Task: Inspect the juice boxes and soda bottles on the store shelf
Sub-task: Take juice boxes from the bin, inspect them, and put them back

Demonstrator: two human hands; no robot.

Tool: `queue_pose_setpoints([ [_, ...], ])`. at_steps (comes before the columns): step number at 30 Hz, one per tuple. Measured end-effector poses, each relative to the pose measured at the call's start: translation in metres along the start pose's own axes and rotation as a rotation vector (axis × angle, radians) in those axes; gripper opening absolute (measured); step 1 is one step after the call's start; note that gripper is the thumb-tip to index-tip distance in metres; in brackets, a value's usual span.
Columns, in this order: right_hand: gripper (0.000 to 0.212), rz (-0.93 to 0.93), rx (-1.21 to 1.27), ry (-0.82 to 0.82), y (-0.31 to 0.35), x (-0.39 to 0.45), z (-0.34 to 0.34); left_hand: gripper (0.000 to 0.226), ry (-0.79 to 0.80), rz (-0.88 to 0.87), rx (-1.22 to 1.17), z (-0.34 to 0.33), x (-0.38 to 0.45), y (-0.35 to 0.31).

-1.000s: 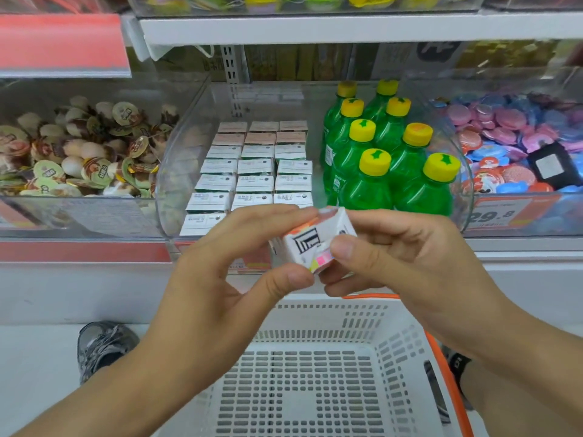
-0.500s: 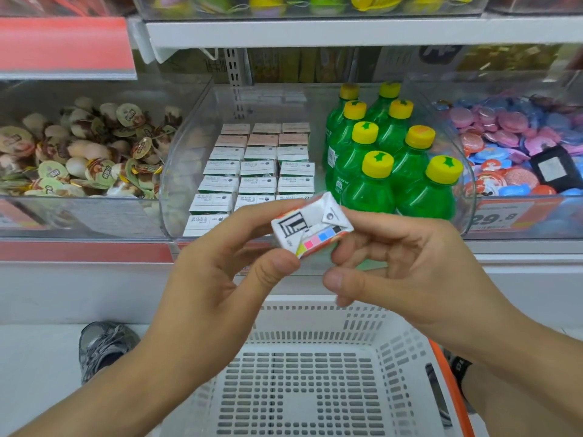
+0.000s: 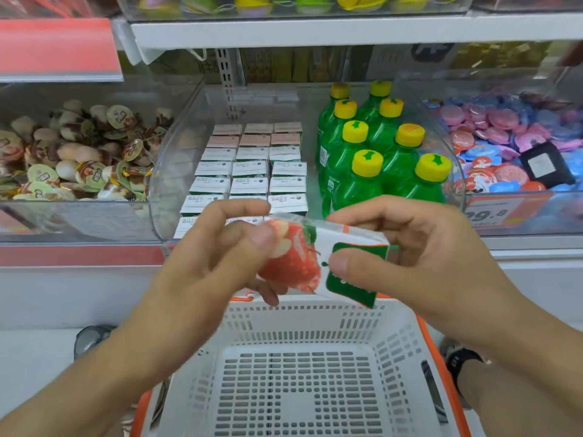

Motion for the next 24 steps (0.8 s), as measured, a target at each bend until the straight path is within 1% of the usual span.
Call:
queue_pose_setpoints([
  [1,0.036,0.016,-0.003,-0.007,0.0,0.0,0.002,0.043,0.024,-0.06,0.035,-0.001,-0.005,-0.004],
  [2,0.038,0.024,0.006,-0.014,0.0,0.0,0.003,0.048,0.075,-0.115,0.063,-0.005,-0.011,-0.004],
  [4,0.043,0.036,0.056,-0.026,-0.002,0.001,0.006,0.038,0.117,-0.143,0.092,-0.013,-0.014,-0.006],
  [6,0.054,0.055,0.143,-0.005,-0.003,0.003,0.008,0.032,0.061,-0.134,0.038,-0.013,-0.011,-0.008],
  [8,0.06,0.098,0.219,0.067,0.001,0.005,0.006,0.041,0.022,-0.1,-0.075,-0.009,-0.008,-0.007],
  [10,0.062,0.131,0.23,0.139,0.008,0.004,0.003,0.048,-0.008,-0.103,-0.116,-0.005,-0.008,-0.006],
  [13,0.049,0.097,0.18,0.199,0.012,0.007,0.001,0.044,0.0,-0.135,-0.122,-0.004,-0.009,-0.005],
  [15,0.039,0.085,0.129,0.181,0.012,0.009,0.002,0.038,-0.004,-0.147,-0.097,-0.006,-0.009,-0.004],
  [16,0.037,0.101,0.106,0.163,0.012,0.01,0.002,0.038,-0.009,-0.156,-0.059,-0.007,-0.01,-0.005],
  [18,0.039,0.164,0.059,0.127,0.014,0.011,-0.001,0.047,-0.02,-0.2,0.112,-0.003,-0.011,-0.005],
  [20,0.04,0.273,-0.036,0.064,0.02,0.014,-0.004,0.058,-0.06,-0.223,0.423,0.006,-0.007,0.001],
  [21,0.041,0.333,-0.097,0.032,0.024,0.016,-0.006,0.06,-0.098,-0.231,0.588,0.01,-0.006,0.003],
  [22,0.041,0.389,-0.165,0.007,0.03,0.018,-0.007,0.055,-0.146,-0.266,0.731,0.012,-0.005,0.003],
  [24,0.041,0.456,-0.33,-0.023,0.04,0.023,-0.01,0.038,-0.222,-0.391,0.94,0.01,-0.003,0.002],
])
Point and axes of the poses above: each hand's wrist, its own x-axis towards the middle knuckle, its own z-axis out of the back of the hand, y = z × x, the point moved 4 cm from there along x, towards the middle knuckle, and after that the axes turned 10 degrees about x, right-handed, at the moved point
